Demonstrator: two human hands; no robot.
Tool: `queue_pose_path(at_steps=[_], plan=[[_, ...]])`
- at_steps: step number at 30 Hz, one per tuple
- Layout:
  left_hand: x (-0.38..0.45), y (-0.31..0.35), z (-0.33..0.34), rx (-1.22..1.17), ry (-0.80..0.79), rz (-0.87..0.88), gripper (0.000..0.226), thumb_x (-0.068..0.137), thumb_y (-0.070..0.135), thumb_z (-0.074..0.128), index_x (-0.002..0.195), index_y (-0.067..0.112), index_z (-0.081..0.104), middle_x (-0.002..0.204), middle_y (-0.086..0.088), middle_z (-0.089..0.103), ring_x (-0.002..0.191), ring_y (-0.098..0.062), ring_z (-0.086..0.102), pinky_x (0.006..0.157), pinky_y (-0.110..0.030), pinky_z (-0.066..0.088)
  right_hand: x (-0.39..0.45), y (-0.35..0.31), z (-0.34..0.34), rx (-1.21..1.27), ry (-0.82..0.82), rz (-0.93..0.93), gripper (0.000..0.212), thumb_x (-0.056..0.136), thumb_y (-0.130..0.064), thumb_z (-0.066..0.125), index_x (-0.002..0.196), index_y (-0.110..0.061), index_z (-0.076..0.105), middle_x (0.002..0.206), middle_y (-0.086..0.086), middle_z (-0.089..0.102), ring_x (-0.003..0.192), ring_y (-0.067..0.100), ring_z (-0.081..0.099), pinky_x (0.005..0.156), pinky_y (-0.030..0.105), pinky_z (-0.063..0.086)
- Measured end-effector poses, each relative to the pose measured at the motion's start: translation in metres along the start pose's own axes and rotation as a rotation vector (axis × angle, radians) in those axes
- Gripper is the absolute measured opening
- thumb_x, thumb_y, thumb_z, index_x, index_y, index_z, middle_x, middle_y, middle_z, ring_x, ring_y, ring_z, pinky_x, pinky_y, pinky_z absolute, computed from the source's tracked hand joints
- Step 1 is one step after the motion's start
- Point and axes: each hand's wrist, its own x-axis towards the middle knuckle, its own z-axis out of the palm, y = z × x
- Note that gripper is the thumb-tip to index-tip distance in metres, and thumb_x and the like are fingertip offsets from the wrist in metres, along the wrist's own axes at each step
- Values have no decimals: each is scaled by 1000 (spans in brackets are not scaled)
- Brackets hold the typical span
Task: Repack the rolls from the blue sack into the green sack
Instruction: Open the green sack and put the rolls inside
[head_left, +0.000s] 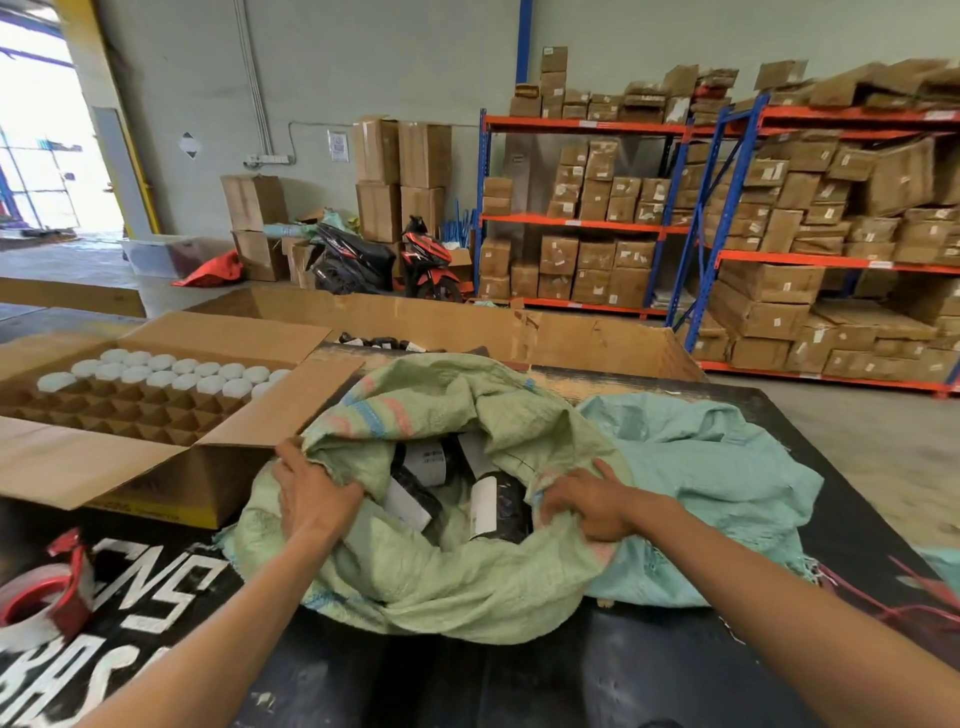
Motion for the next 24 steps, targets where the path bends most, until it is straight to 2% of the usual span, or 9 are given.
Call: queue_pose_path(at_steps=[2, 5, 8, 12, 16, 18, 20, 22, 24], plan=[[-8, 3, 6, 11, -19, 43, 82, 74, 17, 77, 135, 18, 22, 132, -19, 35, 117, -45, 45, 96, -53, 41, -2, -4, -2, 154, 101, 3, 67, 74, 8, 45, 126, -34, 55, 134, -7, 53, 133, 18, 40, 118, 54, 1], [-18, 7, 10, 13, -17, 62, 82, 74, 18, 78, 134, 20, 22, 130, -18, 36, 114, -45, 47, 92, -53, 42, -5, -4, 0, 314, 214, -35, 70, 74, 11, 42, 128, -32, 54, 135, -10, 55, 134, 11, 43, 121, 49, 5], [-31, 16, 12, 13, 43, 159, 89, 70, 21, 79, 137, 27, 20, 132, -17, 33, 110, -45, 49, 86, -52, 45, -10, 5, 2, 477, 369, -126, 62, 77, 7, 44, 121, -34, 58, 124, -9, 63, 123, 7, 54, 113, 48, 34], [-55, 36, 22, 184, 216, 522, 97, 64, 30, 78, 144, 23, 25, 143, -16, 25, 131, -41, 35, 104, -61, 33, -37, 11, -7, 674, 563, -189, 51, 82, 7, 46, 113, -30, 62, 106, -7, 67, 107, 5, 61, 99, 39, 49], [-96, 65, 41, 113, 147, 906, 60, 72, 32, 73, 127, 20, 50, 137, -9, 37, 140, -30, 27, 118, -55, 13, -87, 12, -19, 856, 597, -233, 18, 93, -4, 60, 105, -18, 64, 81, 10, 67, 76, 21, 65, 77, 38, 53], [-120, 77, 53, 32, -119, 1011, 31, 77, 31, 69, 106, 23, 60, 117, 3, 51, 127, -17, 43, 109, -41, 34, -117, 18, -22, 967, 369, -210, 8, 93, -12, 66, 100, -10, 64, 75, 11, 66, 70, 21, 63, 73, 37, 53], [-142, 86, 63, 19, -617, 972, 12, 81, 34, 66, 91, 28, 61, 95, 13, 60, 95, -2, 58, 81, -28, 47, -144, 27, -18, 904, 50, -140, 15, 89, -18, 71, 99, -9, 64, 78, 5, 68, 75, 19, 64, 76, 36, 51], [-165, 93, 71, 120, -1129, 810, 16, 84, 43, 67, 91, 28, 66, 90, 10, 68, 81, -3, 62, 75, -29, 51, -165, 34, -5, 761, -234, -67, 20, 84, -16, 73, 103, -12, 65, 85, -2, 71, 82, 17, 66, 79, 38, 52], [-183, 94, 79, 323, -1459, 702, 31, 85, 51, 67, 106, 28, 66, 101, 3, 69, 81, -7, 61, 82, -29, 51, -183, 35, 10, 661, -419, -6, 30, 82, -18, 78, 109, -21, 66, 95, -5, 71, 85, 9, 67, 83, 38, 55]])
